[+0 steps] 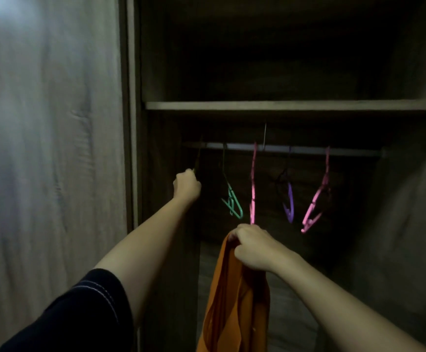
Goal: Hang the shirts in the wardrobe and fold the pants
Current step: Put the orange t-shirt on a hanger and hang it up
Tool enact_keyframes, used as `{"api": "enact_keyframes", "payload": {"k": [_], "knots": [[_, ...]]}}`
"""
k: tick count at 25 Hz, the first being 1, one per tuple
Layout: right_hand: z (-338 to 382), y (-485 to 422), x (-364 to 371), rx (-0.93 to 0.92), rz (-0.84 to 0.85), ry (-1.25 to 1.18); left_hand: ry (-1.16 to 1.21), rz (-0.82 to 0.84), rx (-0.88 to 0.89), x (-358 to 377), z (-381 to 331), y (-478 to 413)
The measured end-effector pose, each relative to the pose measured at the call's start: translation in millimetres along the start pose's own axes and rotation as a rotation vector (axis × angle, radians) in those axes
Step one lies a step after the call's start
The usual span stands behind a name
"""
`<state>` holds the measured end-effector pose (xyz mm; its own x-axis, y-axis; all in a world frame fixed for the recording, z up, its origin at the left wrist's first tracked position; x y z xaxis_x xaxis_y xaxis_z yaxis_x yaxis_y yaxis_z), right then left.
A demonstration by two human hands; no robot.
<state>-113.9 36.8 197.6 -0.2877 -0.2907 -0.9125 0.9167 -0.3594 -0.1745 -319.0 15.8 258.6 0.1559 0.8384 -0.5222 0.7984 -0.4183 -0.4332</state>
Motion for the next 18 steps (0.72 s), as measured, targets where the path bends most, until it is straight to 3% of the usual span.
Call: {"api": "enact_keyframes", "payload": {"k": [3, 7, 11, 18], "knots": [[8, 3, -3, 0.018, -0.051, 0.019, 0.009, -0.044, 0.041, -13, -5, 5], [20, 9, 8, 0.063, -0.103, 0.062, 0.099, -0.042, -0.041, -35, 18, 49], [21, -2, 30, 0.083, -0.159, 0.178, -0.043, -0.092, 0.022, -69, 64, 121], [21, -15, 65, 0.249, -0.114, 0.021, -0.067, 0.042, 0.101, -185, 170, 196]]}}
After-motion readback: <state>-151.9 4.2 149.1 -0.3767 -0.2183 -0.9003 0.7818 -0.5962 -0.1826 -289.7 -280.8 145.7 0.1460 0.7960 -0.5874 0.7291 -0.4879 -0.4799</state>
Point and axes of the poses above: each hand's wrist, its own y-axis away from the middle knuckle, its own x-axis out of the palm, z = x × y, the point moved 7 cm from there along -y, towards the middle knuckle, and after that the axes turned 5 degrees about -x, right-handed, at the moved point
